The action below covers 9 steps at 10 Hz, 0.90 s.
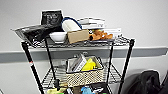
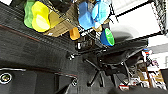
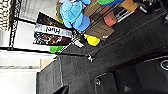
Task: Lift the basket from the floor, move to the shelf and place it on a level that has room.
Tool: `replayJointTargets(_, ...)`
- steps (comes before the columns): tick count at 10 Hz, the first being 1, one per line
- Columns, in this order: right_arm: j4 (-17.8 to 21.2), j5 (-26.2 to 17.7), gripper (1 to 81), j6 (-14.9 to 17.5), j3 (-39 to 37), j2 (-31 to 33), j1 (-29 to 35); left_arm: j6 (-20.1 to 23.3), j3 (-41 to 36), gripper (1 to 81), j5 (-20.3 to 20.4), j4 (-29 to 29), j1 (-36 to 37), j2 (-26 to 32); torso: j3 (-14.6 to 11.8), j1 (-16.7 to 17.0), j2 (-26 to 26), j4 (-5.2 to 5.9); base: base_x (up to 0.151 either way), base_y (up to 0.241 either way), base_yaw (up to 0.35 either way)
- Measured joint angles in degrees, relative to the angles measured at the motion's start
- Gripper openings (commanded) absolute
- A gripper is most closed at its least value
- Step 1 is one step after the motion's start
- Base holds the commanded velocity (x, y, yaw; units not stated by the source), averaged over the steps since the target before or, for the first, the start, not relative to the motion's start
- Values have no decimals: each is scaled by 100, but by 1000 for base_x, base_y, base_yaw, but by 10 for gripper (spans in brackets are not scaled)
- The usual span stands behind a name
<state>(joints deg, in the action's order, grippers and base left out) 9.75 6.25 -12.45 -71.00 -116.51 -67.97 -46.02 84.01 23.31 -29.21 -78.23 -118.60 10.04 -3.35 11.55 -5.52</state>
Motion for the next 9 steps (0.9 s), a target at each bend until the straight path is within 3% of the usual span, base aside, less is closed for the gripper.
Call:
replayJointTargets(3,-72,2,811,0,-529,-157,-269,106,577,811,102,-17,-197,-356,-2,2,2,0,0,0,0)
replayJointTargets(9,-358,-119,811,40,-2697,-1588,-940,243,2194,811,48,-72,-678,-1517,-4,5,4,0,0,0,0)
